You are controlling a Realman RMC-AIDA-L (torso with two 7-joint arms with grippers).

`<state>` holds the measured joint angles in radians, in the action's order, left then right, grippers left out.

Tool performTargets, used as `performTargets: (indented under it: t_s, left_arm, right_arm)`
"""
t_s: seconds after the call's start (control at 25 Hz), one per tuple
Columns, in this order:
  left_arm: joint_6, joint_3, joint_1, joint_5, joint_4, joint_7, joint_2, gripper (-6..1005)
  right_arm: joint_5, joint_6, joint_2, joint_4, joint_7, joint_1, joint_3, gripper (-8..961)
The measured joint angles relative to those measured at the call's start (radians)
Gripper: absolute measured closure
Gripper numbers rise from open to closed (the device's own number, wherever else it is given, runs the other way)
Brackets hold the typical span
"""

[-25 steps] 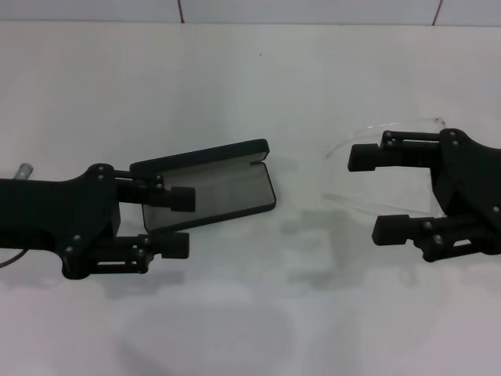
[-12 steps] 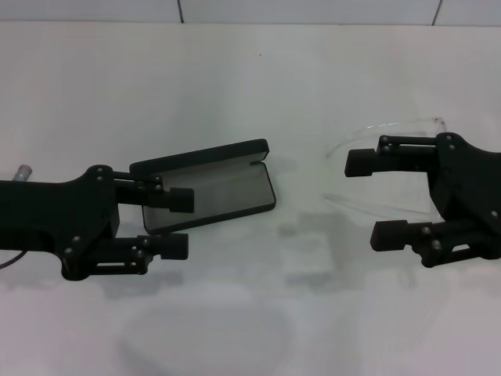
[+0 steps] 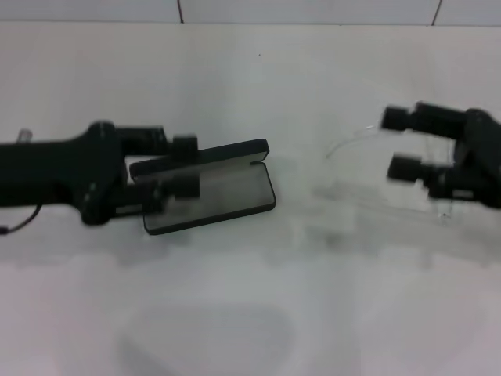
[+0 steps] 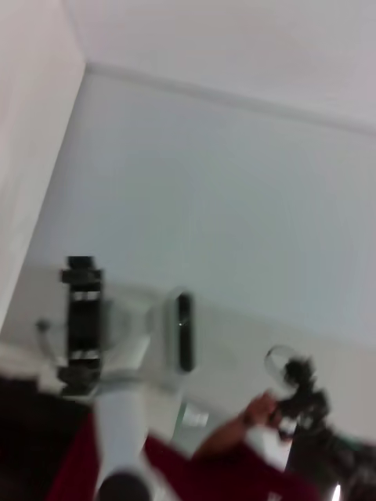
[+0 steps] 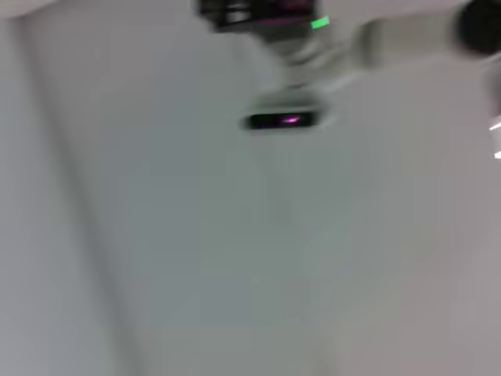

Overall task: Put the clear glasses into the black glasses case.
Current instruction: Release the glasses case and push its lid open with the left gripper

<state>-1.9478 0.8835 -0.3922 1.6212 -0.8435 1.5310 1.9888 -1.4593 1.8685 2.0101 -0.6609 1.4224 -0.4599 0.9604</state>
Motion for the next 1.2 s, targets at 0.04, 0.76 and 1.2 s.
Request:
performTargets:
  t_s: [0.04, 0.76, 1.2]
  left_arm:
    - [0.024, -0.009, 0.002, 0.011, -0.037, 0.016, 0.012, 467]
    - [0.494, 0.418, -0.01, 0.573, -0.753, 0.413, 0.104, 485]
    - [0.628, 0.692, -0.011, 0.892, -0.82, 0.605, 0.105, 492]
  right_arm:
    - [0.0, -0.018, 0.0, 0.016, -0.003, 0.011, -0.027, 185]
    - [0.231, 0.213, -0.008, 0.244, -0.251, 0.19, -0.182, 187]
    - [0.244, 0.253, -0.017, 0.245, -0.259, 0.199, -0.212, 203]
